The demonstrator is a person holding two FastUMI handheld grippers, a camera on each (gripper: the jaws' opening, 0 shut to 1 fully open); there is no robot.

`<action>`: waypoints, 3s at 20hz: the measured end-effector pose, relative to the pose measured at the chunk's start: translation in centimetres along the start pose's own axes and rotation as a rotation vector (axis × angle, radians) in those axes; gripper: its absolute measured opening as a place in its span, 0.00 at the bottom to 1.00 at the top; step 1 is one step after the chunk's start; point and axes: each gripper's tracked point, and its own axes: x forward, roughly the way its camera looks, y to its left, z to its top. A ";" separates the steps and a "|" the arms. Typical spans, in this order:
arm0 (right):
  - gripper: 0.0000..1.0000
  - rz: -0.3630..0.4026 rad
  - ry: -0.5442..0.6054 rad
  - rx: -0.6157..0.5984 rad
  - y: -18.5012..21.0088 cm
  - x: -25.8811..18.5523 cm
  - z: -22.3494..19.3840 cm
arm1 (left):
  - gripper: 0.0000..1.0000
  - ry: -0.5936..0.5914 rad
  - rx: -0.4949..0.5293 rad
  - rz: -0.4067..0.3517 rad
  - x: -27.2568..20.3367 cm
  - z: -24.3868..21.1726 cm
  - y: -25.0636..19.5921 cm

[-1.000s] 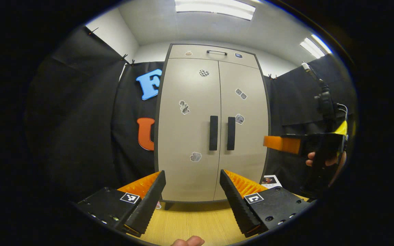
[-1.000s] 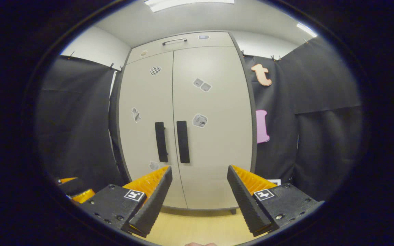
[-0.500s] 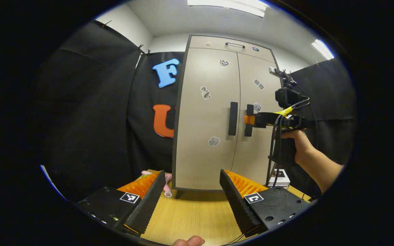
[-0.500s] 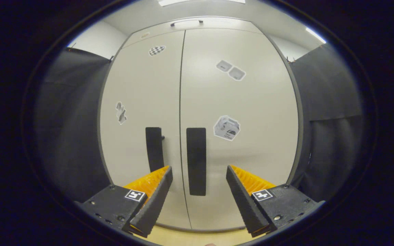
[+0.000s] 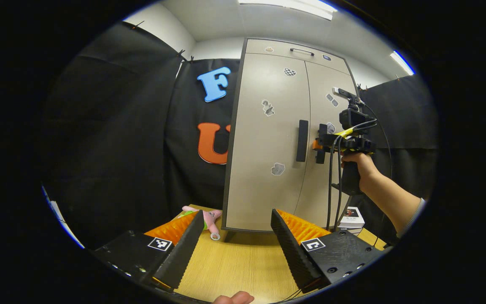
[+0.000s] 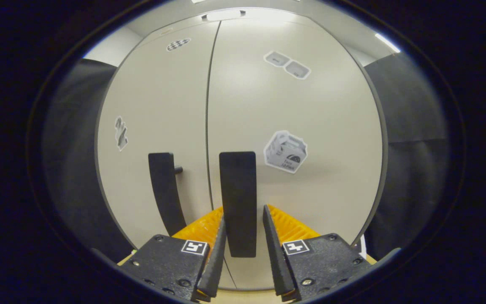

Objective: Open the right door of the double-door shoe cabinet with the right hand, and open the left door with the left hand.

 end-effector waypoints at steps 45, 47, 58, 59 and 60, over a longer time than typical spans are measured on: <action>0.07 -0.038 -0.030 -0.008 -22.6 -19.9 -1.2 | 0.95 -0.047 0.028 -0.124 -1.9 0.1 -10.8; 0.04 -0.044 -0.047 0.014 -24.3 -19.7 -1.0 | 0.95 -0.057 0.044 -0.126 -2.2 0.1 -11.1; 0.04 -0.071 -0.109 0.024 -23.2 -25.0 -1.2 | 0.95 -0.038 0.042 -0.042 -2.7 -0.9 -7.7; 0.01 -0.049 -0.123 0.035 -21.9 -26.6 -1.5 | 0.95 -0.030 0.043 -0.037 -2.6 -1.1 -7.5; 0.04 -0.030 -0.136 0.032 -20.8 -28.0 -1.7 | 0.95 -0.016 0.042 -0.037 -2.4 -1.4 -7.3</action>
